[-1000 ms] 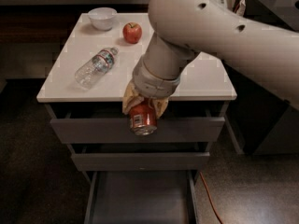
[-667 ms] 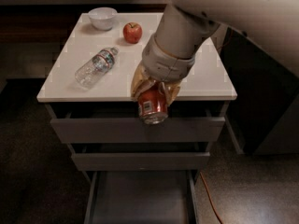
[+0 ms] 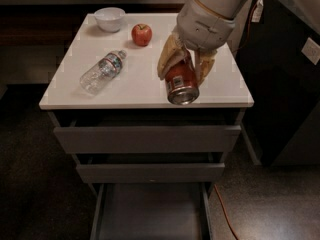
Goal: Pick coke can from bottom drawer and place on counter
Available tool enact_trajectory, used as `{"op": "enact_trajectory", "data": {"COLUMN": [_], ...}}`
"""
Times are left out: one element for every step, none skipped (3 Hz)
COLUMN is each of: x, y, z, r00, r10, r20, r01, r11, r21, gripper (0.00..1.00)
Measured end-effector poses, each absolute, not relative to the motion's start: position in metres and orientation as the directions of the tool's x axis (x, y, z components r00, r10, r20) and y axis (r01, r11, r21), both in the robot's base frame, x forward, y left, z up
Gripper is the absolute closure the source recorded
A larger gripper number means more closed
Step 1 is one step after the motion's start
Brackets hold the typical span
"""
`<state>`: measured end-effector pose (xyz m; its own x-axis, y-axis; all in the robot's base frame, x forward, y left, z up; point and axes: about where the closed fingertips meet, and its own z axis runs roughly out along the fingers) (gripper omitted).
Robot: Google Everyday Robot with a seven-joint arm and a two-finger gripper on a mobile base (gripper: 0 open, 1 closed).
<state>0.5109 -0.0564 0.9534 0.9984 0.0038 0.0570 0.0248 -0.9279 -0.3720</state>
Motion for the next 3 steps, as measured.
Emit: {"op": "enact_trajectory", "data": {"x": [0.548,0.589,0.614], "y": [-0.067,-0.071,-0.070], "z": [0.954,0.943,0.923], "r00": [1.000,0.999,0.998], "r10": [-0.013,-0.038,-0.052], "r20": [0.025,0.005,-0.020], "r01": [-0.001,-0.032,-0.056], "r11": [-0.907,-0.888,-0.886], "r21": [-0.420,-0.458,-0.460], "gripper": [1.00,1.00,1.00]}}
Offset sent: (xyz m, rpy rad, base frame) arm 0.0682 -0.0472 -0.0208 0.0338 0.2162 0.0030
